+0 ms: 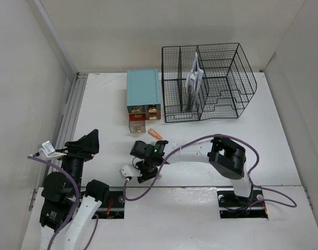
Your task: Organize the desk
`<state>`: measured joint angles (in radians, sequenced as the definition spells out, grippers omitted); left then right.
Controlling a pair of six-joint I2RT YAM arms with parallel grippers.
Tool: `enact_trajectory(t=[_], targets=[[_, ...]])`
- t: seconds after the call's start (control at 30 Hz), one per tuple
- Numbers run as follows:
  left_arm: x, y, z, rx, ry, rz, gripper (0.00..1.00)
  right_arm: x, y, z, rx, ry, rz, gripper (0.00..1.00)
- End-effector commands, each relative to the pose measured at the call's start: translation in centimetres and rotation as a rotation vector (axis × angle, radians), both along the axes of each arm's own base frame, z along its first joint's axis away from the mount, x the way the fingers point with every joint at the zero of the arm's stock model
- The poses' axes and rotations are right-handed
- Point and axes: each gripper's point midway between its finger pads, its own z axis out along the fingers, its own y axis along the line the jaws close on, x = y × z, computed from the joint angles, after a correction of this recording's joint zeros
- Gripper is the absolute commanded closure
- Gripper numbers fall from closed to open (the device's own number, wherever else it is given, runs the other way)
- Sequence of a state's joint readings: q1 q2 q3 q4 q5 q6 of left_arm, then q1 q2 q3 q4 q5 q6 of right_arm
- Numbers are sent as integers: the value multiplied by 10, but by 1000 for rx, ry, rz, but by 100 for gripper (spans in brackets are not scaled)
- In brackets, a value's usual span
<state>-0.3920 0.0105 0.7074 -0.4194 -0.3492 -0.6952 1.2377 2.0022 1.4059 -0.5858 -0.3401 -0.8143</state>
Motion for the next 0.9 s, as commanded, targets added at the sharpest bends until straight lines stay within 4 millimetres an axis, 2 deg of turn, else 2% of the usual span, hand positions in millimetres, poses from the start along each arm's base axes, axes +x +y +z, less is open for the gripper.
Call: enact_trajectory(t=[0.0,0.03,0.1,0.17,0.2,0.23,0.27,0.3,0.37,0.4,0.43,0.5,0.53,0.57,0.63,0.7,0.73,0.77,0.87], targets=[[-10,5,15,-11,-66,6,24,7,9,-2,25,-27,-27,53],[-10,5,15,-11,-66,6,24,7,9,-2,25,-27,-27,56],[-10,5,15,-11,-66,6,24,9,10,-6,20,-32,-40,72],[-12,8,16,-16,-74,15,24,15,18,5,39,-57,-48,87],[-12,8,16,-16,-74,15,24,23,21,13,52,-93,-63,98],[-10,7,12,-12,-65,15,24,28,24,18,60,-116,-73,100],[-10,7,12,-12,-65,15,24,35,34,35,100,-146,-84,100],[-10,7,12,-12,-65,15,24,40,40,43,118,-167,-93,100],[-10,7,12,-12,-65,15,24,68,45,62,150,-225,-152,100],[-10,7,12,-12,-65,15,24,81,53,82,188,-252,-176,100],[-10,7,12,-12,-65,15,24,93,54,85,191,-277,-203,100],[-10,7,12,-12,-65,15,24,124,59,108,236,-313,-271,100],[-10,7,12,-12,-65,15,24,136,58,112,243,-330,-295,100],[-10,7,12,-12,-65,15,24,156,55,115,249,-352,-350,100],[-10,7,14,-16,-74,15,23,179,60,134,302,-376,-433,100],[-10,5,15,-14,-74,6,23,202,58,132,307,-382,-493,100],[-10,5,15,-14,-74,6,23,211,60,141,327,-391,-519,100],[-10,5,15,-14,-74,6,23,217,61,133,317,-382,-538,100],[-12,6,16,-18,-83,6,23,237,61,126,316,-381,-590,100]])
